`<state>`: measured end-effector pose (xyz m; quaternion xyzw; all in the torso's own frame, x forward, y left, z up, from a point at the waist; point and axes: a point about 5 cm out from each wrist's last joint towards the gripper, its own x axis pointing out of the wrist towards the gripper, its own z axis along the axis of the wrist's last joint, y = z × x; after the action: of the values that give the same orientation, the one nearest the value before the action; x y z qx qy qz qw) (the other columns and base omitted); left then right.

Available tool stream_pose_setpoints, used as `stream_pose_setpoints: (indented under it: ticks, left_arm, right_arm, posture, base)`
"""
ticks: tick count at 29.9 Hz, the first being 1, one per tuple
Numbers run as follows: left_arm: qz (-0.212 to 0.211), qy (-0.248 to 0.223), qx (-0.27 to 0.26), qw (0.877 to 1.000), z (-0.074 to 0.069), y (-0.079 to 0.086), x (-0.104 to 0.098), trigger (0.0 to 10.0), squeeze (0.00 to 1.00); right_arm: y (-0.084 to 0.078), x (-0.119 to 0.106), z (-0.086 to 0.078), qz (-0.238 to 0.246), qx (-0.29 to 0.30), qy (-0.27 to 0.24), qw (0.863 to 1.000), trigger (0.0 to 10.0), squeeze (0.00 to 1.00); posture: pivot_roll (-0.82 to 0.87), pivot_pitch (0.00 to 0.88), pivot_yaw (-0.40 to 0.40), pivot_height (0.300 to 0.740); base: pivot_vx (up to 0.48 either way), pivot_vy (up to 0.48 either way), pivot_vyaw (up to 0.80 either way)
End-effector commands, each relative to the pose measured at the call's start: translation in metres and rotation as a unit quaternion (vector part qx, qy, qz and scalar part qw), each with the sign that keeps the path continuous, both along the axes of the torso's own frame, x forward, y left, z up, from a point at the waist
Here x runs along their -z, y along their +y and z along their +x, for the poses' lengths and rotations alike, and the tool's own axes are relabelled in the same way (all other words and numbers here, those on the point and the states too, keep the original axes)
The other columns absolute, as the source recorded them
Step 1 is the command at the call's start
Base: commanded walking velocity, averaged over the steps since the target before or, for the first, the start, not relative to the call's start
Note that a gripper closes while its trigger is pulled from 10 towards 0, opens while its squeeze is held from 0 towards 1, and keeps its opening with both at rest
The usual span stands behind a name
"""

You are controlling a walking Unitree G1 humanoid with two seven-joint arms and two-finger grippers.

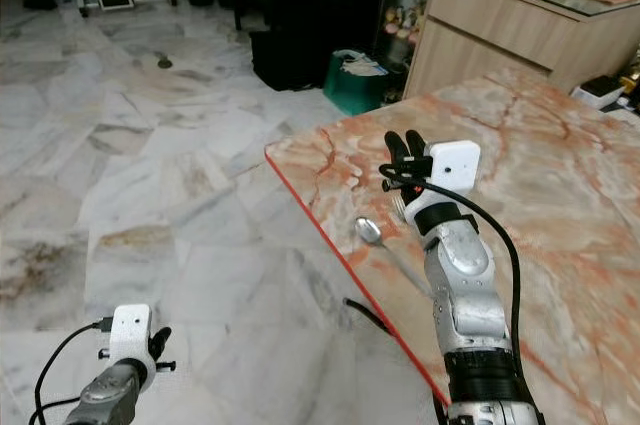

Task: Setting the table

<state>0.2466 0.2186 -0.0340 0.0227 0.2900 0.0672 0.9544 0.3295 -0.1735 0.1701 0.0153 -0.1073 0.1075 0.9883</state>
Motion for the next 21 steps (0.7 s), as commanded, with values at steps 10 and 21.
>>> stream_pose_setpoints:
  ticks: [10, 21]
  left_arm:
    - [-0.007, -0.006, 0.004, 1.000, 0.001, -0.003, 0.000, 10.0, 0.00]
    - [-0.009, -0.006, 0.006, 1.000, 0.002, -0.003, -0.001, 10.0, 0.00]
  right_arm:
    - [-0.003, -0.004, -0.001, -0.007, -0.003, -0.003, 1.000, 10.0, 0.00]
    - [-0.018, -0.004, -0.008, -0.124, -0.029, 0.087, 0.988, 10.0, 0.00]
  posture:
    - [0.12, 0.000, -0.037, 0.727]
    - [0.11, 0.000, -0.031, 0.727]
  base:
    - [0.000, 0.000, 0.00]
    - [0.000, 0.000, 0.00]
